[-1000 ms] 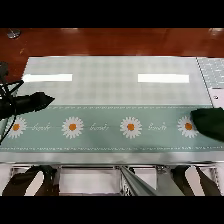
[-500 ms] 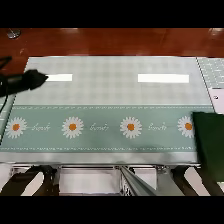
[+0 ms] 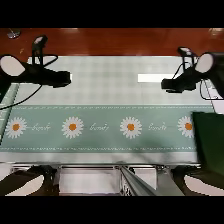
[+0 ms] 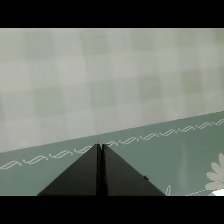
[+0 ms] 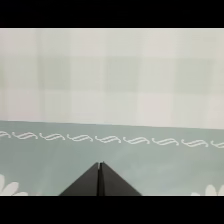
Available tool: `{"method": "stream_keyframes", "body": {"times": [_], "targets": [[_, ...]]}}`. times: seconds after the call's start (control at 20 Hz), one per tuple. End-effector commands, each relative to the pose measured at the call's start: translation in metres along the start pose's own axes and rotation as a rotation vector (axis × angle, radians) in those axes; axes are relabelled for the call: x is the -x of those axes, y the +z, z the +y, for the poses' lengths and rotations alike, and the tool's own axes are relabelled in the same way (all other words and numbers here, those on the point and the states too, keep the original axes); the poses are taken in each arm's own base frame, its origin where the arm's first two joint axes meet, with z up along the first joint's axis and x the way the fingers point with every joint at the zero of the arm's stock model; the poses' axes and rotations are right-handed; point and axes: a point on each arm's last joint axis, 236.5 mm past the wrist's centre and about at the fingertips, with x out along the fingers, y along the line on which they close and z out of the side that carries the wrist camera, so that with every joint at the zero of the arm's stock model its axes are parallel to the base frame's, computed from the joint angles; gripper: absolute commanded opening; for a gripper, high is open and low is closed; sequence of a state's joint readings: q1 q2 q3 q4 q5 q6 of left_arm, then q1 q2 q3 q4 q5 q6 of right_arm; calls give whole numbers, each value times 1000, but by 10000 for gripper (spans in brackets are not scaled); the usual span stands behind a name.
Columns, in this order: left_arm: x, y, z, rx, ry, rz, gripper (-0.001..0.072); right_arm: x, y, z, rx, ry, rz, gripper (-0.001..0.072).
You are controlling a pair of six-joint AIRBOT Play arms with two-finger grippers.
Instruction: Fold the shirts.
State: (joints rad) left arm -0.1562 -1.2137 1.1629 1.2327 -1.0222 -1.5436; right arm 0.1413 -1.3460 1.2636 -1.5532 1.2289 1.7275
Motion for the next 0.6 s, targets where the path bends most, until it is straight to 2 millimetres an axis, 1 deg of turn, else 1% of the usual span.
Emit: {"method": "stream_keyframes", "body": {"times": [0.0,0.05,0.55], "targets": [[-12,-21,17,-33,74,97,19,-19,-12,2,48,-70,72,35],[-12,-25,17,-32,73,113,19,-19,-12,3,48,-69,72,35],[-15,-25,18,-30,74,116,19,-19,-12,3,48,-69,71,35]]}}
